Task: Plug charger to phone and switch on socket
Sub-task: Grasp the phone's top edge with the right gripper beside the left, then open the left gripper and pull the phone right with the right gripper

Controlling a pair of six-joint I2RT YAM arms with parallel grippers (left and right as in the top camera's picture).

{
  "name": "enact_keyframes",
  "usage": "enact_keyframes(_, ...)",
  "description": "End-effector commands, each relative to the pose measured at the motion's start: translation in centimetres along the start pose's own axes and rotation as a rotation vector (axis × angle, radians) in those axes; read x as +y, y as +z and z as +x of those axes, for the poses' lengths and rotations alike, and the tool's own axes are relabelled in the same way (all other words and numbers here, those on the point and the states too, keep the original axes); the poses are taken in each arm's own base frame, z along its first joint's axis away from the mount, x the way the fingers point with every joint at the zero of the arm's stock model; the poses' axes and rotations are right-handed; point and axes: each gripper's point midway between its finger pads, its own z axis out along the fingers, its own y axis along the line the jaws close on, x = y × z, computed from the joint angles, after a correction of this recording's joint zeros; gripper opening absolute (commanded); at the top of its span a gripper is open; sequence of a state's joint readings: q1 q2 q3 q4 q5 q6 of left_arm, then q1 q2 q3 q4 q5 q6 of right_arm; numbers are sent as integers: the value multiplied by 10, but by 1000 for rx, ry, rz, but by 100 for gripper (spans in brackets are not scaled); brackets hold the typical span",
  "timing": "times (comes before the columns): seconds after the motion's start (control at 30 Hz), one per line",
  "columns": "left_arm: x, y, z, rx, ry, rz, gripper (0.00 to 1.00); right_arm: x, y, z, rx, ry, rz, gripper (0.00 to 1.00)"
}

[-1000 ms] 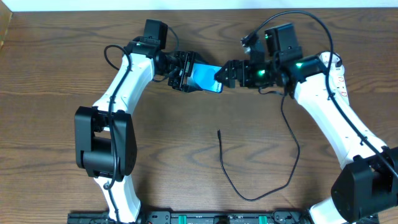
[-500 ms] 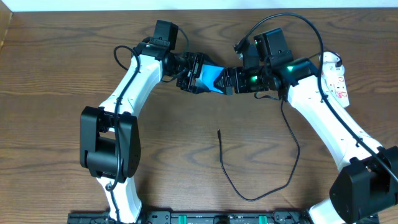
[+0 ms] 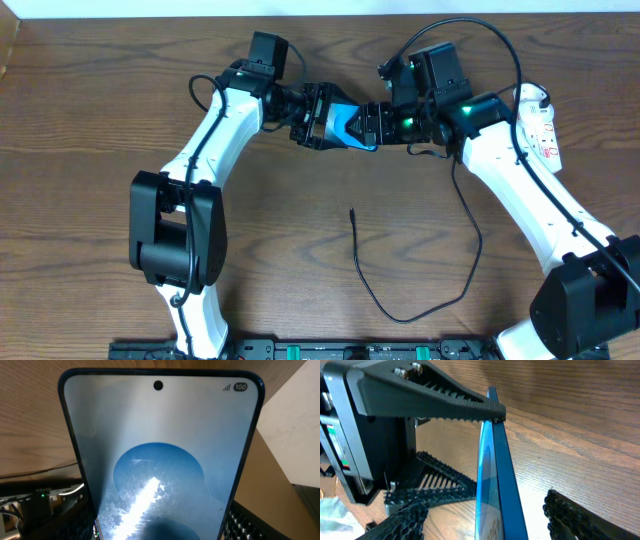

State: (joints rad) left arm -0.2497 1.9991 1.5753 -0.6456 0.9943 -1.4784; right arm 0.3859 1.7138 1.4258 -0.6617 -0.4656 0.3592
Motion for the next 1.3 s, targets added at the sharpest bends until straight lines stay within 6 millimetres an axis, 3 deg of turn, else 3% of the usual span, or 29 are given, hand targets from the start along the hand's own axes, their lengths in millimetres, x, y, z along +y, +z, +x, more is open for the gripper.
enact_keyframes(0.0,-7,-9,24,51,8,24,7,0,0,-4,-18,31,26,70)
enact_keyframes(0.5,-3,0,33,64,-77,1,7,1,7,0,-13,14,64,63)
enact_keyframes(0.77,-3,0,34,69,-75,1,7,3,8,1,-12,8,66,52)
enact_keyframes(1.13,-3,0,34,69,-78,1,7,3,8,1,-12,9,66,1)
enact_keyframes(1.27,-3,0,34,69,-79,1,7,3,8,1,-12,9,65,1)
